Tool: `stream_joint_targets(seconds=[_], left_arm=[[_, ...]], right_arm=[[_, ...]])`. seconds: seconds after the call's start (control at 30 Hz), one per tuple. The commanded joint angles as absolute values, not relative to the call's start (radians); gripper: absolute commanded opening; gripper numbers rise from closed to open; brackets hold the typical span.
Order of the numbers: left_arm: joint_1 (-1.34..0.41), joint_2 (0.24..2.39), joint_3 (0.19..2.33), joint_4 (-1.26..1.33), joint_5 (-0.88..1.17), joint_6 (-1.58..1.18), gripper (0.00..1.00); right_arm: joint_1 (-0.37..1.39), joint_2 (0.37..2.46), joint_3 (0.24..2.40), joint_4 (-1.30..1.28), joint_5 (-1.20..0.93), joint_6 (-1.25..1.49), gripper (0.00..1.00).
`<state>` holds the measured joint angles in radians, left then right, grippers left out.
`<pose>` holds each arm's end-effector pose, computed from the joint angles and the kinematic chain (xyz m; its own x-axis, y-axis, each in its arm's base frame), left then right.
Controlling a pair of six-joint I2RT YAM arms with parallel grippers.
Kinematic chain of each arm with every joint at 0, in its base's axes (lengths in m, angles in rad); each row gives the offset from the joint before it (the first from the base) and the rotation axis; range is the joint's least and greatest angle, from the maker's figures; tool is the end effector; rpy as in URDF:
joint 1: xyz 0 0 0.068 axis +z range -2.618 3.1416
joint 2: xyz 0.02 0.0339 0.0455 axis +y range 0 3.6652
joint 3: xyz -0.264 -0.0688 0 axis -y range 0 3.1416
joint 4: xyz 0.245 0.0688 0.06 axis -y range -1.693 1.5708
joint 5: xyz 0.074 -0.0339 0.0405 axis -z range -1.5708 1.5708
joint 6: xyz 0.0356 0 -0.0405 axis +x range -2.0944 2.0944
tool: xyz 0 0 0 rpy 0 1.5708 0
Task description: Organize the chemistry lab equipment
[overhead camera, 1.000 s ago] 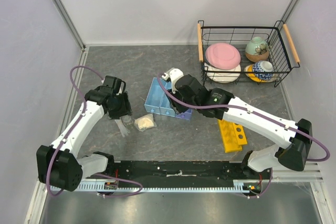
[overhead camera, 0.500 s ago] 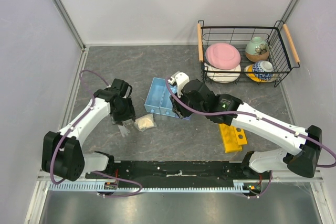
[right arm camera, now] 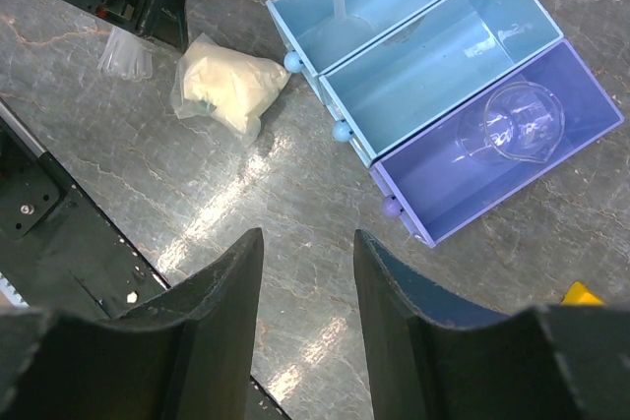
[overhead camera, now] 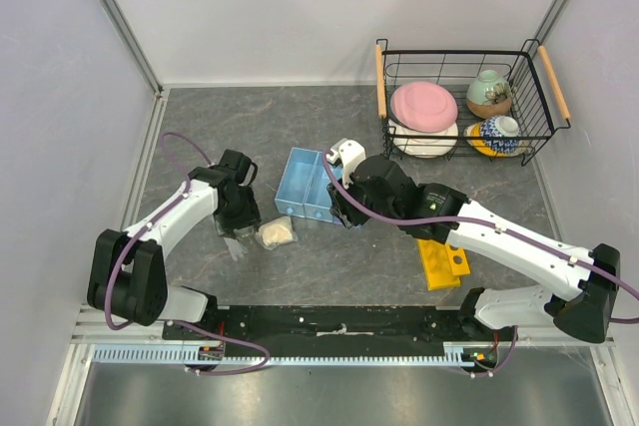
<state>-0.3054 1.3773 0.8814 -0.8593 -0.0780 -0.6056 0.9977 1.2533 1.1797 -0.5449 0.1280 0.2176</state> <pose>0.2266 -0.0685 0.2018 -0.9276 -0.3026 -0.2192 -0.2970 0.9531 -0.0592 0.1531 0.2289 0.3427 -0.4747 -0.3407 -0.8115 -0.6908 0.7156 0.1036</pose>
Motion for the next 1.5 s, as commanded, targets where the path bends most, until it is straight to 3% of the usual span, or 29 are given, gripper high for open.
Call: stream_joint_targets(seconds=[0.0, 0.33, 0.53, 0.77, 1.1, 1.47], left_arm=[[-0.308, 1.397, 0.894, -0.822, -0.114, -0.626, 0.65], [-0.307, 1.402, 0.885, -0.81, -0.106, -0.617, 0.5], [-0.307, 1.379, 0.903, -0.84, -0.113, -0.606, 0.35], [-0.308, 1.318, 0.966, -0.934, -0.189, -0.578, 0.24], [-0.328, 1.273, 1.21, -1.112, -0.167, -0.523, 0.22], [-0.621, 1.509, 1.704, -1.256, -0.196, -0.56, 0.22]], right_arm=[[1.0, 1.233, 1.173, -0.509, 0.12, 0.235, 0.49], [1.0, 1.246, 1.177, -0.503, 0.118, 0.241, 0.48], [1.0, 1.25, 1.178, -0.502, 0.115, 0.245, 0.48], [1.002, 1.246, 1.181, -0.502, 0.112, 0.25, 0.48], [1.0, 1.23, 1.204, -0.518, 0.124, 0.249, 0.48], [0.918, 1.172, 1.243, -0.666, 0.331, 0.308, 0.49]])
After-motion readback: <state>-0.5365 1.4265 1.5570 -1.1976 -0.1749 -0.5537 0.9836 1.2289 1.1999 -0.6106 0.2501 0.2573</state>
